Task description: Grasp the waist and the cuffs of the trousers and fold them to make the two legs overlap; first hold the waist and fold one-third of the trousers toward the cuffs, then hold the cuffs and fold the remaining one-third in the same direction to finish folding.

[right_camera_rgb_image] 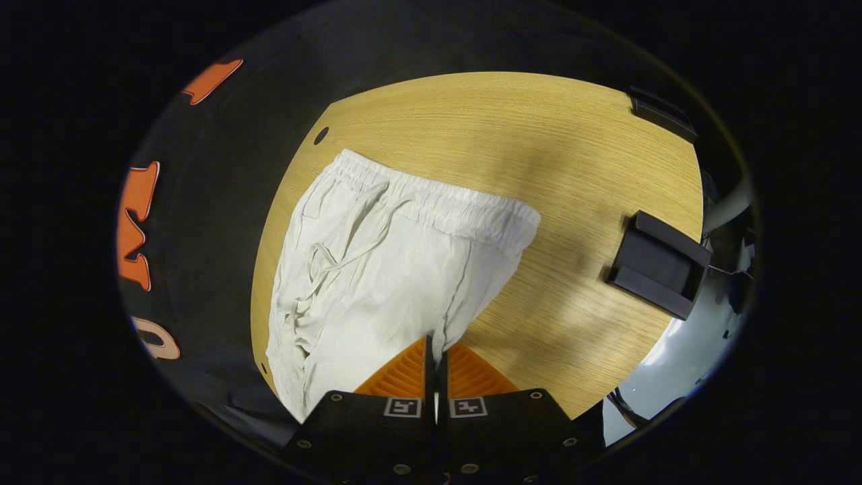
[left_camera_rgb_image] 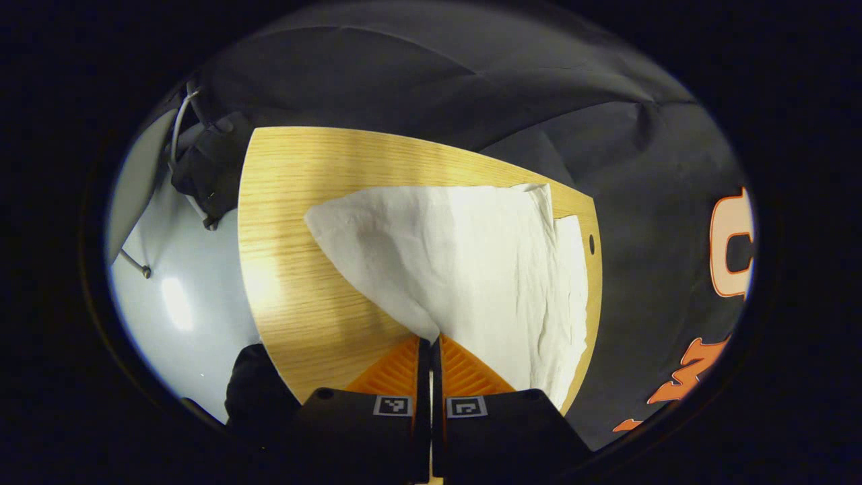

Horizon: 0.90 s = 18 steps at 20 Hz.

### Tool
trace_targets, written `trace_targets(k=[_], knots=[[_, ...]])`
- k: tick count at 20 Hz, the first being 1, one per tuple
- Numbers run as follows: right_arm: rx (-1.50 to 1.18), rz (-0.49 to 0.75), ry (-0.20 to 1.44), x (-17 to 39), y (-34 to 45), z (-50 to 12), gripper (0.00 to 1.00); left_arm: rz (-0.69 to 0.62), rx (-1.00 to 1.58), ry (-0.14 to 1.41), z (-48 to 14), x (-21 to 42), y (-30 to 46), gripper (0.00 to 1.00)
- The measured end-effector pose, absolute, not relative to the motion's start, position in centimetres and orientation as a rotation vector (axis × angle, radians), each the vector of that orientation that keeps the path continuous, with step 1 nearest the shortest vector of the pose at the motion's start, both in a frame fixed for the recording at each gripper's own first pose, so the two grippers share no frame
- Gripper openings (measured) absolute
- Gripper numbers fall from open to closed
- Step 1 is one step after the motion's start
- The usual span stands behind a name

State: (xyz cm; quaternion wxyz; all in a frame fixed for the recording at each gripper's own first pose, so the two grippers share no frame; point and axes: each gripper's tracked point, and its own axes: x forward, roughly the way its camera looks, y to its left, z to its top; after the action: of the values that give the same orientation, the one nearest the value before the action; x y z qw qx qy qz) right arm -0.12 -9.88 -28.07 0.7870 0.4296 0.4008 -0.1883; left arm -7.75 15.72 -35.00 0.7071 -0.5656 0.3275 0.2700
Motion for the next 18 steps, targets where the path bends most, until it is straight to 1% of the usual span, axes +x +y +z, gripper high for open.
trace_targets(k=[1, 4, 10, 14, 18], knots=[[0.933, -0.402, 0.847, -0.1, -9.8, -27.6, 0.01, 0.565, -1.236, 0.725, -34.3, -7.5, 15.7, 0.04], [0.942, -0.388, 0.803, 0.1, -9.5, -26.0, 0.01, 0.487, -1.201, 0.710, -31.6, -5.8, 15.8, 0.04], [0.963, -0.348, 0.707, 1.9, -8.5, -20.8, 0.01, 0.334, -1.153, 0.667, -25.5, -1.0, 16.8, 0.04], [0.919, -0.308, 0.663, 4.9, -7.8, -16.7, 0.01, 0.279, -1.118, 0.675, -23.3, 3.0, 17.2, 0.04], [0.848, -0.271, 0.667, 9.4, -7.0, -13.7, 0.00, 0.252, -1.082, 0.672, -21.3, 8.0, 16.8, 0.04]])
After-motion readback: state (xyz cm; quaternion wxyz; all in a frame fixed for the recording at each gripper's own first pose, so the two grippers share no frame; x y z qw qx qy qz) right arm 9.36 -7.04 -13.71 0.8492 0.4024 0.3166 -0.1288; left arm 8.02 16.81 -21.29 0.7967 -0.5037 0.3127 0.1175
